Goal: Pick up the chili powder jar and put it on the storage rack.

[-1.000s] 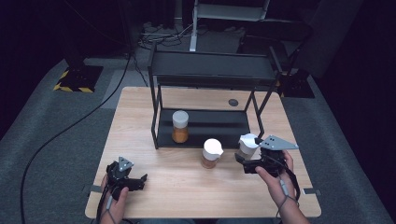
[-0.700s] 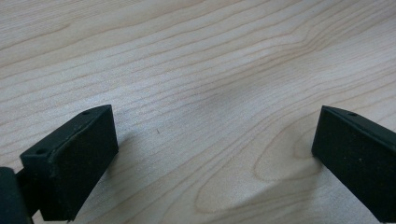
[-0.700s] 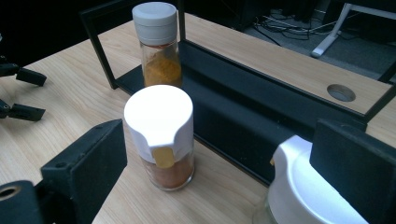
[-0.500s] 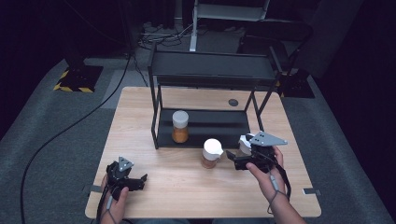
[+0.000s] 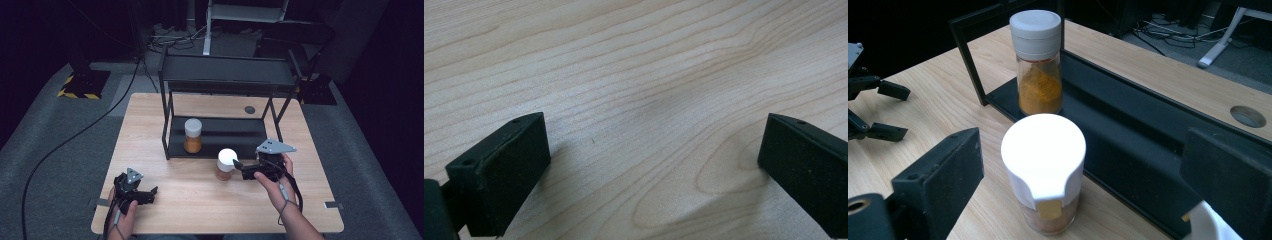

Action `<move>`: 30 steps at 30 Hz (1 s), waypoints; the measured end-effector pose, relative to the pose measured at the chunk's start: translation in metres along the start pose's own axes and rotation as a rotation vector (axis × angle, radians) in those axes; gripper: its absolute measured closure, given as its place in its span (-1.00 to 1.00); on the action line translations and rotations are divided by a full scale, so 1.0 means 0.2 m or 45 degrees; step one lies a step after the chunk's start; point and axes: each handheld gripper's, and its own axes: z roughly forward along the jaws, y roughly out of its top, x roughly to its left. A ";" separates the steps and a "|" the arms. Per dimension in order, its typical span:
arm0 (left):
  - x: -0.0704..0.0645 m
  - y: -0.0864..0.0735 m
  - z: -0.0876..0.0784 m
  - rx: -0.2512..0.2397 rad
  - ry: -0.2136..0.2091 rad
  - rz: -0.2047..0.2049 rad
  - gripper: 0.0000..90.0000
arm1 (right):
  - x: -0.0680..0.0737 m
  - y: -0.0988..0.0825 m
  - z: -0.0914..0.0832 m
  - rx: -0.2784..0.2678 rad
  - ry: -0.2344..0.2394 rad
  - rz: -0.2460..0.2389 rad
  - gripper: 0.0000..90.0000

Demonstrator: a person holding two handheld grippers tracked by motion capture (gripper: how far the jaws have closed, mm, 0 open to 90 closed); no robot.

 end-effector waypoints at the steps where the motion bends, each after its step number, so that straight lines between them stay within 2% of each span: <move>1: 0.00 0.00 0.00 0.000 0.000 0.000 -1.00 | 0.00 0.00 0.01 -0.001 0.003 -0.004 -0.92; 16: 0.00 0.00 0.00 0.000 0.000 0.000 -1.00 | 0.05 0.02 0.12 0.013 0.046 -0.024 -0.92; 30: 0.00 0.00 0.00 0.000 0.000 -0.001 -1.00 | 0.07 -0.02 0.23 0.050 0.062 -0.014 -0.92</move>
